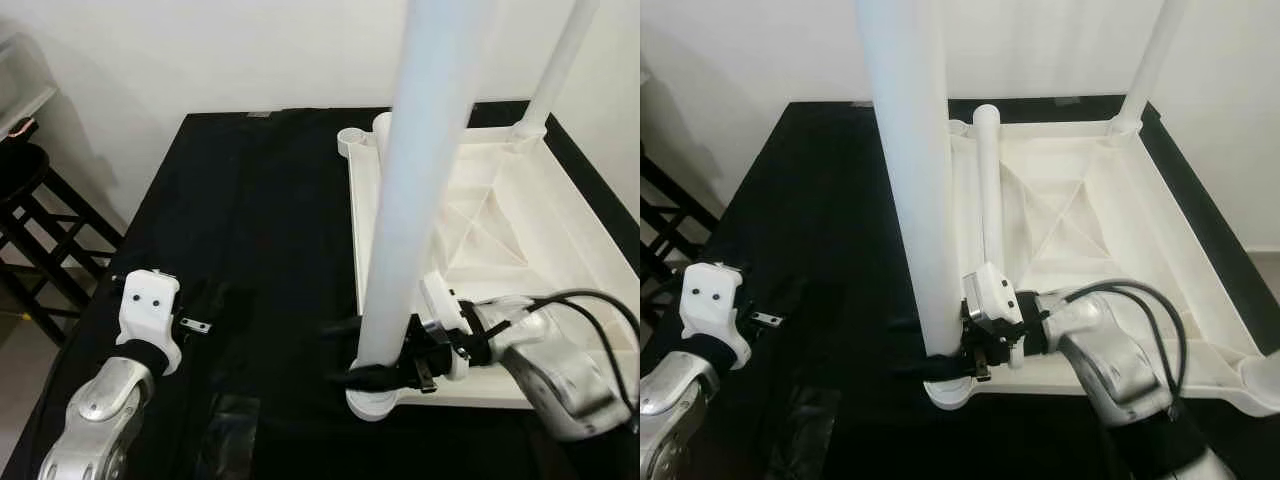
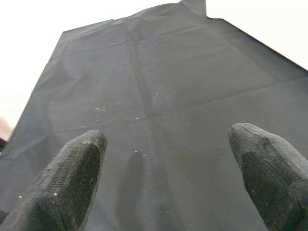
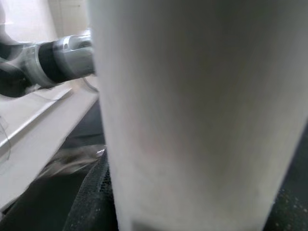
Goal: Building children table
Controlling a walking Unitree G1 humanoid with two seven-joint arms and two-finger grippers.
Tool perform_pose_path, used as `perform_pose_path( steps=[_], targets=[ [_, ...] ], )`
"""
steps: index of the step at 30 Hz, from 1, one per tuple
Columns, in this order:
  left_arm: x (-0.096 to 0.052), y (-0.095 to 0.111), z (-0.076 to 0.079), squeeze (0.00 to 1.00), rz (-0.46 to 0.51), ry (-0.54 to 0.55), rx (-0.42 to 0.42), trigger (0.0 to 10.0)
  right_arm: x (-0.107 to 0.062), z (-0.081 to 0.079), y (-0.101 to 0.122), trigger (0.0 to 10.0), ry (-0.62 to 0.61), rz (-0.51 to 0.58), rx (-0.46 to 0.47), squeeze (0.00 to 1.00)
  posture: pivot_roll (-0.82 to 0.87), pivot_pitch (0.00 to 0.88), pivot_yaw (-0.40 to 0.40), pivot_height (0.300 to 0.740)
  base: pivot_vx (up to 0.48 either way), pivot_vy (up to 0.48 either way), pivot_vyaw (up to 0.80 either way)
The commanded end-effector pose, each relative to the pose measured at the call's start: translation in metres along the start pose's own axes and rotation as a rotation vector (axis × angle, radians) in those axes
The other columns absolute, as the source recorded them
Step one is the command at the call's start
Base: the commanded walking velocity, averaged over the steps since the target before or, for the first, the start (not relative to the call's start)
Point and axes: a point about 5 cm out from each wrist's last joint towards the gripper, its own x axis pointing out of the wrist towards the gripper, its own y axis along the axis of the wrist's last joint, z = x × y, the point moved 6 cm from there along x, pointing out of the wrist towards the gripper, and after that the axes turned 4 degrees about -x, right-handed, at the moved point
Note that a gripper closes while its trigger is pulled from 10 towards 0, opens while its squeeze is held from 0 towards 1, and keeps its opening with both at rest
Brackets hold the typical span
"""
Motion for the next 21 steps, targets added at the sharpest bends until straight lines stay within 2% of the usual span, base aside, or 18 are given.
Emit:
perform_pose_path(
  steps=[1,2,3,4,5,6,7,8,10,13,14,19,21],
  targets=[
    [-0.001,-0.002,-0.006,0.0,-0.007,0.018,0.008,10.0,-0.01,0.026,-0.059,10.0,-0.52,-0.248,0.196,0.0,-0.01,0.203,0.011,0.74,0.0,0.0,0.0],
    [-0.001,-0.001,-0.008,0.0,-0.002,0.024,0.007,10.0,-0.021,0.037,-0.063,10.0,-0.776,-0.299,0.209,0.0,-0.01,0.203,0.011,0.74,0.0,0.0,0.0],
    [-0.001,-0.001,-0.008,0.0,-0.002,0.024,0.007,10.0,-0.021,0.037,-0.063,10.0,-0.776,-0.299,0.209,0.0,-0.01,0.203,0.011,0.74,0.0,0.0,0.0],
    [-0.001,0.001,-0.01,0.0,0.005,0.034,0.007,10.0,-0.022,0.03,-0.061,10.0,-0.972,-0.265,0.288,0.0,0.0,0.195,0.01,0.74,0.0,0.0,0.0],
    [-0.001,0.001,-0.01,0.0,0.005,0.034,0.007,10.0,-0.022,0.03,-0.061,10.0,-0.972,-0.265,0.288,0.0,0.0,0.195,0.01,0.74,0.0,0.0,0.0],
    [0.001,0.004,-0.012,0.0,0.014,0.043,0.005,10.0,-0.017,0.025,-0.058,10.0,-1.065,-0.222,0.31,0.0,-0.01,0.184,0.042,0.74,0.0,0.0,0.0],
    [0.003,0.005,-0.014,0.0,0.019,0.048,0.004,10.0,-0.009,0.021,-0.053,10.0,-1.081,-0.179,0.32,0.0,-0.01,0.184,0.042,0.74,0.0,0.0,0.0],
    [0.006,0.006,-0.013,0.0,0.023,0.042,0.006,10.0,-0.007,0.025,-0.051,10.0,-1.098,-0.162,0.294,0.0,0.0,0.169,0.055,0.74,0.0,0.0,0.0],
    [0.01,0.009,-0.012,0.0,0.032,0.027,0.012,10.0,-0.011,0.034,-0.056,10.0,-1.094,-0.176,0.251,0.0,-0.01,0.155,0.052,0.74,0.0,0.0,0.0],
    [0.013,0.012,-0.013,0.0,0.044,0.026,0.016,10.0,-0.014,0.039,-0.059,10.0,-1.082,-0.181,0.237,0.0,-0.01,0.146,0.049,0.74,0.0,0.0,0.0],
    [0.016,0.014,-0.016,0.0,0.054,0.038,0.014,10.0,-0.015,0.045,-0.053,10.0,-1.075,-0.159,0.221,0.0,-0.01,0.138,0.048,0.74,0.0,0.0,0.0],
    [0.019,0.014,-0.018,0.0,0.063,0.051,0.004,10.0,-0.011,0.054,-0.035,10.0,-1.082,-0.109,0.217,0.0,-0.02,0.12,0.05,0.74,0.0,0.0,0.0],
    [0.021,0.015,-0.014,0.0,0.07,0.041,-0.005,10.0,0.003,0.055,-0.014,10.0,-0.974,-0.021,0.186,0.0,-0.02,0.102,0.049,0.74,0.0,0.0,0.0]
  ],
)
